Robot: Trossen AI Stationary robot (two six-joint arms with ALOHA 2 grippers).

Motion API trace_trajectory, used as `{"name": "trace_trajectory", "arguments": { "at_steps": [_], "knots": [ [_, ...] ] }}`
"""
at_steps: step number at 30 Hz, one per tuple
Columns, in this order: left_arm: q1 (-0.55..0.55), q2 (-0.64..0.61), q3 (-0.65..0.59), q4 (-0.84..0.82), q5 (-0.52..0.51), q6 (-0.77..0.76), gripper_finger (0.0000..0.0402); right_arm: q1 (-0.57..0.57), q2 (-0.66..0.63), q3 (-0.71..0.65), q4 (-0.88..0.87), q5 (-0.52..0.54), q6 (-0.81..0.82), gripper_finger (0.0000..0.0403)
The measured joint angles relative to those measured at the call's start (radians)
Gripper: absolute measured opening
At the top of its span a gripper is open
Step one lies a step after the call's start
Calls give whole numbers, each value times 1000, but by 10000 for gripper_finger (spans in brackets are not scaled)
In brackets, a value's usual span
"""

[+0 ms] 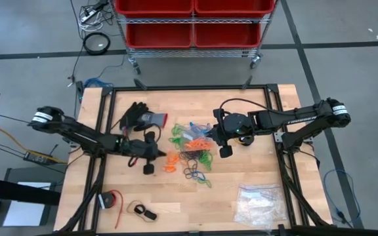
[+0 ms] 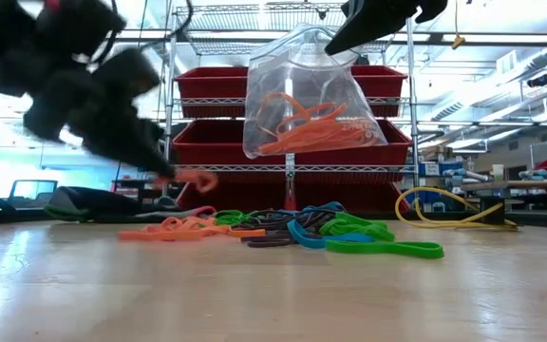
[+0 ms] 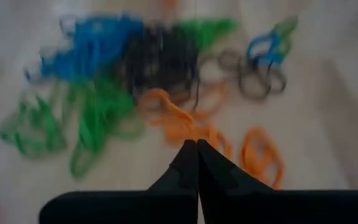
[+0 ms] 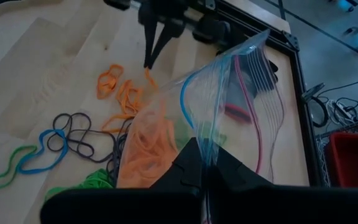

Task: Sort rubber bands
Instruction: Put the orange rubber band into the transparent zip bag

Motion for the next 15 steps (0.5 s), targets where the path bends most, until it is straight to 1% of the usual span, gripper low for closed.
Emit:
{"name": "trace_trajectory", "arguments": {
  "at_steps": [4,8,12,15],
  "knots": [
    [0,-78,123,-102,-6,77,1,0,0,0,-2,0,0,0],
    [0,-112,284,-218,-16,164,1,0,0,0,-2,0,-1,0],
    [15,-103,468,-319,-39,266,1,0,0,0,0,0,-8,0],
    [47,-73,593,-377,-41,323,1,0,0,0,3,1,-9,0]
  ]
}}
